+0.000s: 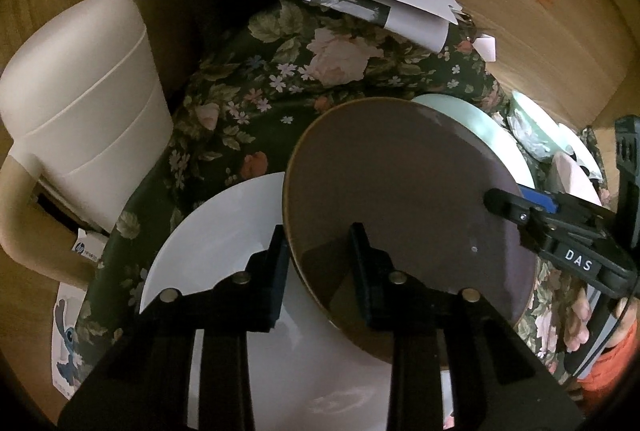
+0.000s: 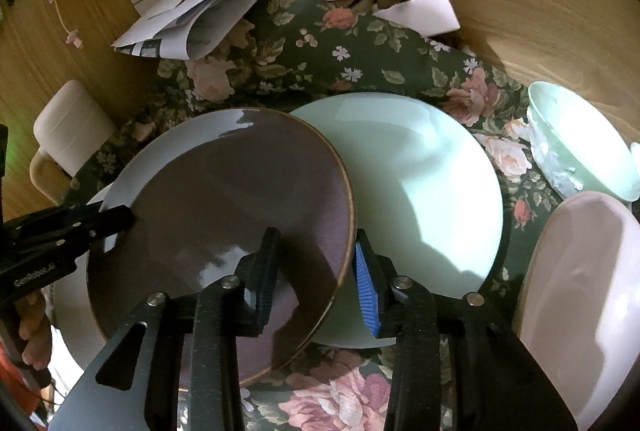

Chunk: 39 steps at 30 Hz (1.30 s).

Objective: Organize plates and bowls

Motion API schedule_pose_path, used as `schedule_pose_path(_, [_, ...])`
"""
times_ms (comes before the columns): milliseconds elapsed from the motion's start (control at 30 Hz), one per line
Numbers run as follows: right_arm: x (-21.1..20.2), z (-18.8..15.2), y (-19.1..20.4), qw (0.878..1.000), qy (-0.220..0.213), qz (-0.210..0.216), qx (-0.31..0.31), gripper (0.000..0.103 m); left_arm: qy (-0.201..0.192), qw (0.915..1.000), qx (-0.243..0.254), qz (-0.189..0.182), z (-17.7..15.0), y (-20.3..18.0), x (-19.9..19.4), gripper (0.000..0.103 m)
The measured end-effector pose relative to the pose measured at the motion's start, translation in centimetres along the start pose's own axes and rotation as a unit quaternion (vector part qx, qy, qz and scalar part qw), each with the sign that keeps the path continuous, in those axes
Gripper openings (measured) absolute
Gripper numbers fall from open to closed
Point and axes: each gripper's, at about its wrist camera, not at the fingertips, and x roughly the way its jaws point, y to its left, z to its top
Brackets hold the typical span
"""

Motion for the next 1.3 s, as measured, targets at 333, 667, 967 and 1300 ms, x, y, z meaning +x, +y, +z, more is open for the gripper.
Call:
schedule_pose_path(333, [-0.9, -1.0, -0.7, 1.0, -0.005, 0.004, 0.009, 0.031, 0.001, 0.9999, 0.011, -0.001, -0.4, -0.4, -0.4, 0.03])
schedule_pose_path(667, [-1.7, -2.5, -1.4, 1.0, -0.004, 0.006, 0.025, 0.028, 0.003, 0.9994, 0.031, -0.012, -1.0, -0.9, -0.5, 0.03])
schedule_pose_path(967, [-1.7, -2.8, -1.0, 1.0, -0.011, 0.005, 0.019, 0.028, 0.026, 0.9979, 0.059, -0.006, -1.2, -1.3, -0.6, 0.03])
schedule_pose_path(1300, [-2.9, -3.1, -0.7, 1.0, -0.023, 0.01, 0.015, 0.029, 0.029, 0.9983, 0.05, 0.007, -1.2, -1.6, -0.7, 0.031])
